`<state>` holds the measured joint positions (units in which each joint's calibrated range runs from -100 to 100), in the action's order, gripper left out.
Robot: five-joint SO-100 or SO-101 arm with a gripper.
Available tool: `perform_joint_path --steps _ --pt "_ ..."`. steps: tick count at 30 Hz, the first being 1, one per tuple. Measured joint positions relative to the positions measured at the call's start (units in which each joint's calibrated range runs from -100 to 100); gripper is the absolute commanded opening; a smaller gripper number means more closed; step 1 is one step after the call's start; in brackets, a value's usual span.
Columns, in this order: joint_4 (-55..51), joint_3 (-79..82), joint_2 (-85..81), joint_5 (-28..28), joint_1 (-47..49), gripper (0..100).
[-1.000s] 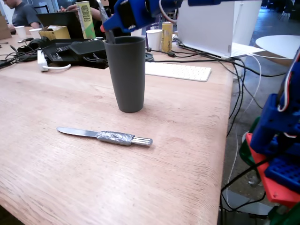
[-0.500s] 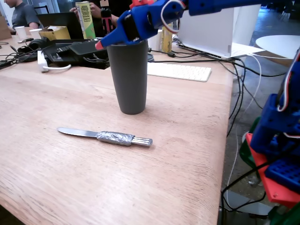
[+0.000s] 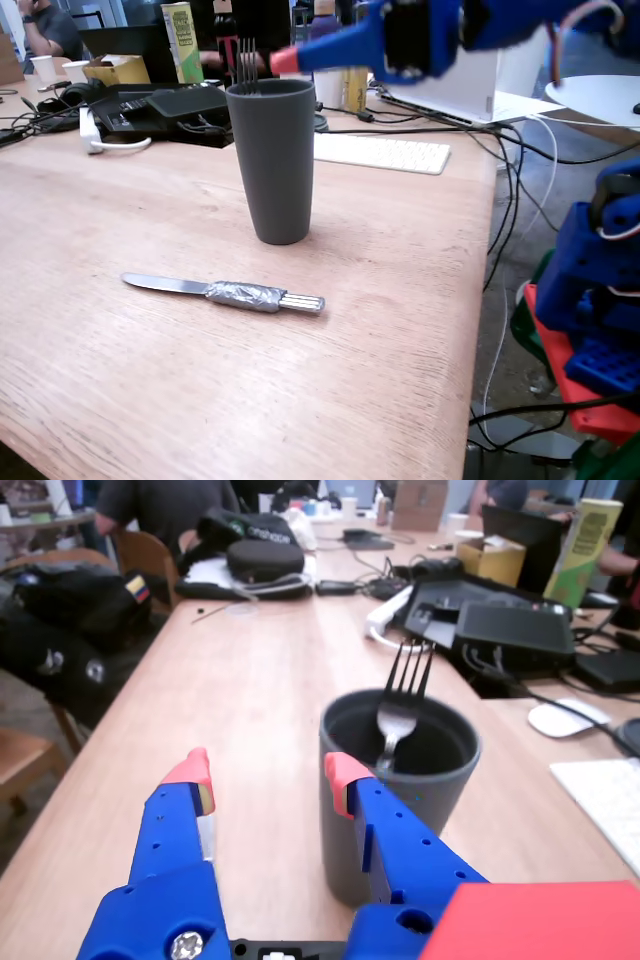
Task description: Grab the fork and place it in gray glass
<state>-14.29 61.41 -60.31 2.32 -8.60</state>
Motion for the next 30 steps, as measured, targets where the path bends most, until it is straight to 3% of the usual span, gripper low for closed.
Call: perform_joint_path --steps 5,15,16,20,22,23,25,30 --pt "0.0 15.7 -13.5 0.0 9.9 25" --pt "-0.7 37.6 -28.9 -0.1 10.5 25" --pt "-2.0 37.6 -29.9 -0.1 11.4 25" --pt "-23.0 37.7 -36.1 -0.1 12.6 24" --pt "-26.3 37.7 -36.4 -0.1 12.4 24" --pt "-26.5 37.7 -36.4 -0.1 12.4 23" --pt "-27.4 37.7 -36.5 -0.1 13.9 1" --pt "-27.6 37.7 -36.5 -0.1 14.4 0"
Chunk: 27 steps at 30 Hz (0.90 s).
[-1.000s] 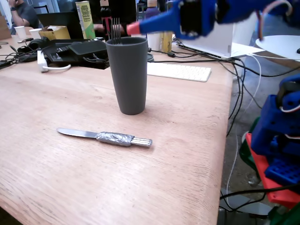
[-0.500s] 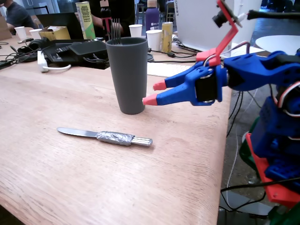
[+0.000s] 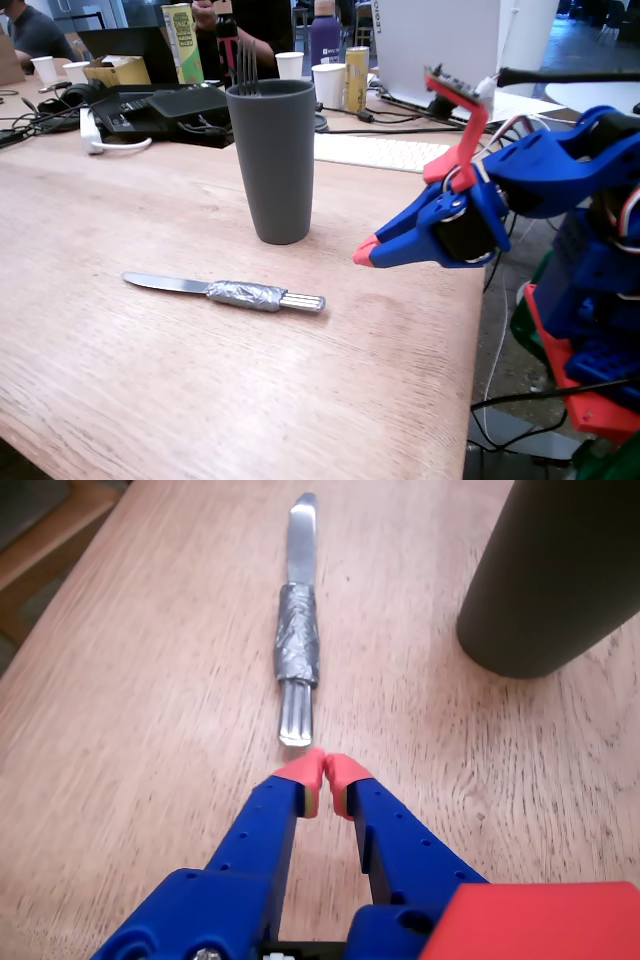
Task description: Grab the fork and place it in gray glass
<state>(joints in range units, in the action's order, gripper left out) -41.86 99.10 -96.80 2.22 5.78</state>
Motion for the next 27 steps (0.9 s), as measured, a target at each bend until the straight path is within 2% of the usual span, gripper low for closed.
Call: perform_joint_path --steps 27 --pt "0.0 0.0 0.0 0.4 0.0 0"
